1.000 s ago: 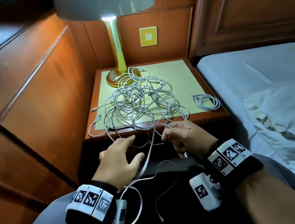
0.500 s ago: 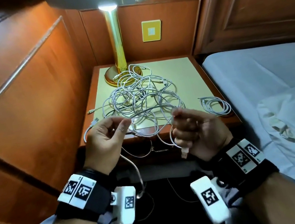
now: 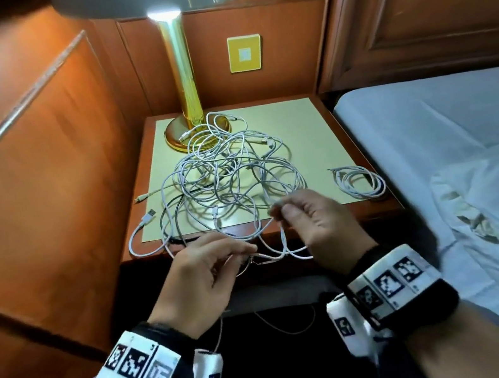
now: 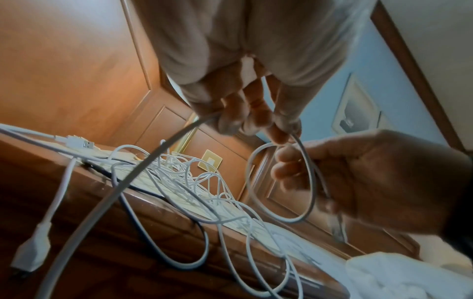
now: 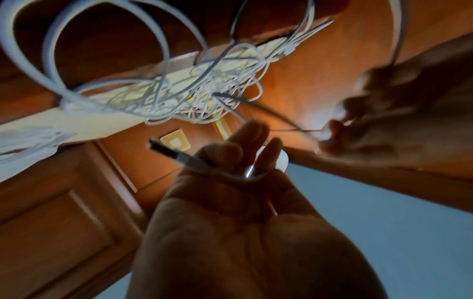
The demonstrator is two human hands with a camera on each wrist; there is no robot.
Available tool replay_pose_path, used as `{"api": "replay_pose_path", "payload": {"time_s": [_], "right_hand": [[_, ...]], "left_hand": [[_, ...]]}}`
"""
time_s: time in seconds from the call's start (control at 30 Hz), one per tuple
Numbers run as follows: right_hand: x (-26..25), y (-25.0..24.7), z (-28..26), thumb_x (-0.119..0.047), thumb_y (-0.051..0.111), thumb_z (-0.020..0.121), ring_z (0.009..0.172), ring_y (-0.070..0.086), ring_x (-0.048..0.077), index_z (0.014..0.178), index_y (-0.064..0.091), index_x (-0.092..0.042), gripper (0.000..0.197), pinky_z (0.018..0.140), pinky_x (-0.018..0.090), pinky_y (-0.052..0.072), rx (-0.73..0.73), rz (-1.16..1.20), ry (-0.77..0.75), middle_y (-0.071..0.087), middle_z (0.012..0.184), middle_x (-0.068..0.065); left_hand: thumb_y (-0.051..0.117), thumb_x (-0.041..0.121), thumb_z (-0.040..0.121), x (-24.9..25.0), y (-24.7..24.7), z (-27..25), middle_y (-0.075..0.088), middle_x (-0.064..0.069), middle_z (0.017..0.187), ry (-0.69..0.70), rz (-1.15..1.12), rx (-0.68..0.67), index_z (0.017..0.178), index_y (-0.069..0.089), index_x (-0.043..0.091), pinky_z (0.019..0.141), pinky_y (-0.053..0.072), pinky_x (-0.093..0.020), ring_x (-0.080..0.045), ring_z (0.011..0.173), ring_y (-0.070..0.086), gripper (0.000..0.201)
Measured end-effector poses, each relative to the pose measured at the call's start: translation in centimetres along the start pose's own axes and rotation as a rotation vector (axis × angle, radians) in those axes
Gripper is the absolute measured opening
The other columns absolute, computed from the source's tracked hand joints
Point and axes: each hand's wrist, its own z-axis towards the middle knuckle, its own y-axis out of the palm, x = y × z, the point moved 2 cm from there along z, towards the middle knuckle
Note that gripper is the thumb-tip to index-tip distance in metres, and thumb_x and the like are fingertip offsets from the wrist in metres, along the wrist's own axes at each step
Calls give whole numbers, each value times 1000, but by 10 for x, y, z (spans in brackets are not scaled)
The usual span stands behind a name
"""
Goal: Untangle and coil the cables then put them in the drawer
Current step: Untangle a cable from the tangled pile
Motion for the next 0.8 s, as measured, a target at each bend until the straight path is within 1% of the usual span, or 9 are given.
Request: {"api": "replay_pose_path", "payload": {"time_s": [0.1, 0.17, 0.27, 0.37, 0.5, 0.57, 0.63, 0.7, 0.8], "right_hand": [[-6, 20, -3, -24, 48, 98, 81, 70, 13, 93, 70, -12, 25, 80, 35, 56, -284, -26, 9, 73, 84, 0], [-13, 26, -7, -15, 44, 104, 70, 68, 25, 95, 66, -5, 25, 69, 34, 56, -401, 130, 80, 72, 80, 12], [-27, 29, -10, -8, 37, 106, 53, 55, 23, 95, 61, 0, 28, 50, 15, 42, -449, 379, 169, 62, 68, 20], [-33, 28, -8, -10, 33, 107, 46, 48, 17, 95, 60, -2, 30, 43, 14, 36, -466, 509, 225, 56, 61, 13], [-28, 28, -4, -12, 36, 106, 49, 52, 17, 99, 62, -4, 28, 39, 20, 36, -442, 526, 238, 59, 64, 8], [-25, 28, -2, -9, 40, 105, 55, 58, 18, 101, 63, -4, 24, 44, 24, 43, -414, 522, 270, 62, 70, 10], [-18, 27, 0, -3, 45, 102, 68, 65, 20, 102, 64, 1, 19, 58, 30, 52, -374, 482, 307, 67, 78, 12], [-13, 24, 1, -1, 50, 99, 79, 69, 17, 99, 68, -2, 18, 68, 29, 55, -354, 387, 295, 71, 84, 13], [-11, 22, 1, -3, 57, 97, 83, 70, 17, 98, 72, -9, 17, 75, 31, 56, -344, 346, 275, 73, 88, 14]], "left_hand": [[74, 5, 88, 2, -4, 2, 73, 7, 94, -8, -47, 119, 97, 77, 15, 79, 55, -28, -11, 88, 70, 14], [74, 13, 87, 0, -8, 3, 73, 6, 91, -69, -79, 208, 94, 76, 15, 75, 55, -32, -14, 83, 69, 7], [71, 20, 87, -5, -8, 2, 68, 4, 94, -130, -98, 264, 90, 72, 15, 73, 55, -35, -16, 83, 66, 5], [70, 29, 87, -11, -4, 1, 70, 7, 105, -285, -210, 206, 87, 66, 19, 78, 57, -39, -18, 83, 69, 10], [73, 35, 83, -11, -4, 4, 70, -7, 83, -380, -359, 170, 82, 64, 19, 74, 54, -44, -20, 71, 65, 18], [77, 35, 81, -12, -7, 5, 69, -13, 81, -369, -347, 212, 79, 64, 17, 74, 54, -51, -33, 74, 65, 22], [79, 35, 80, -15, -10, 4, 70, -12, 80, -379, -304, 255, 77, 63, 16, 72, 54, -57, -39, 74, 65, 24], [78, 37, 81, -18, -11, 3, 72, -8, 80, -402, -240, 279, 81, 61, 19, 71, 54, -56, -34, 73, 68, 25], [75, 33, 87, -18, -10, 2, 74, 0, 81, -383, -178, 276, 99, 62, 25, 77, 56, -47, -20, 80, 72, 19]]}}
